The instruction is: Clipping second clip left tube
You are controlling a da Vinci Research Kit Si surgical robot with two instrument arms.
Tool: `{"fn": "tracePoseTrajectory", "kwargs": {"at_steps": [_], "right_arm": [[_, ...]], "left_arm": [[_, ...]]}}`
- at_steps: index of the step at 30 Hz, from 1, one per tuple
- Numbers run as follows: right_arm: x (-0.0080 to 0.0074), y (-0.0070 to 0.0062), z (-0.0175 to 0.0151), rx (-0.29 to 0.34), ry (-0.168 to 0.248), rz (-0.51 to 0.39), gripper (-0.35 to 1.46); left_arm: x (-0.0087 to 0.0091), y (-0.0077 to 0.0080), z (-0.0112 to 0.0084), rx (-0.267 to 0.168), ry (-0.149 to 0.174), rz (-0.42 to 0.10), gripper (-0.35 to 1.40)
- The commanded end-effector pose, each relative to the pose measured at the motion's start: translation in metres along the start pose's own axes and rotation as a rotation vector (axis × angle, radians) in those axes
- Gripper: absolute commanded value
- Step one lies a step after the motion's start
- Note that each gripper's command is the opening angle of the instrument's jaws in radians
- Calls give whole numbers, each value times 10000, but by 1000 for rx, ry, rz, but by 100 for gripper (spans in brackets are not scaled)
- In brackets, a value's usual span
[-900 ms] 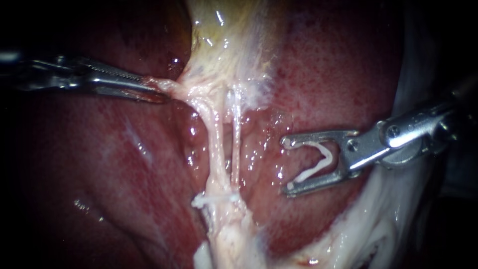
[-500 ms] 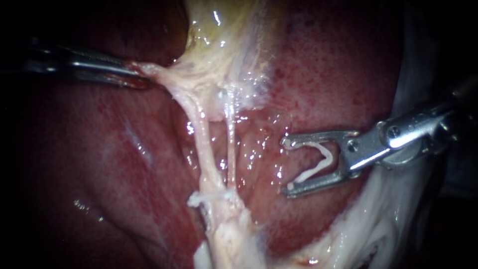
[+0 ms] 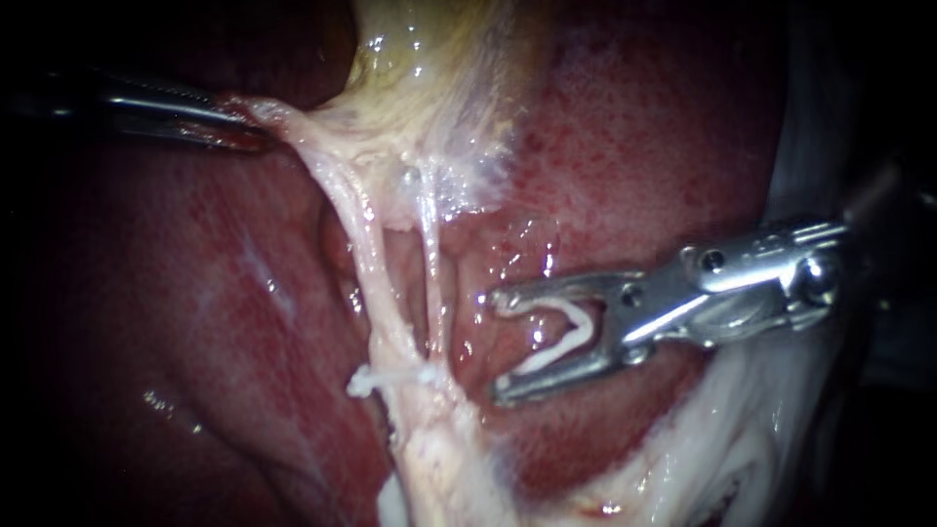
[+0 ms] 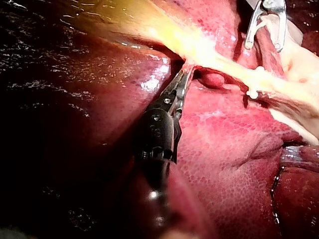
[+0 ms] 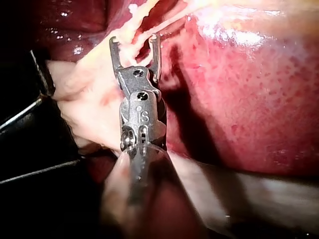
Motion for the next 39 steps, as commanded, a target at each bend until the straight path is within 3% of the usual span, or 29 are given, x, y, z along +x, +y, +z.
{"fn": "tracePoseTrajectory", "kwargs": {"at_steps": [1,5,10,21,25,34,39], "right_arm": [[2,1,5,9,-2,24,49],[9,3,22,45,6,90,49],[8,10,32,87,49,163,49],[-31,34,48,85,50,244,50],[-37,40,50,83,50,254,50],[-35,43,55,84,57,271,50],[-29,42,65,107,124,314,50]], "left_arm": [[0,0,0,1,0,0,-35],[-1,1,2,2,0,0,-35],[-1,1,3,3,0,1,-35],[-3,0,5,4,0,2,-35],[-3,0,5,4,0,2,-35],[-4,-2,5,3,0,2,-35],[-4,-2,6,4,0,2,-35]]}}
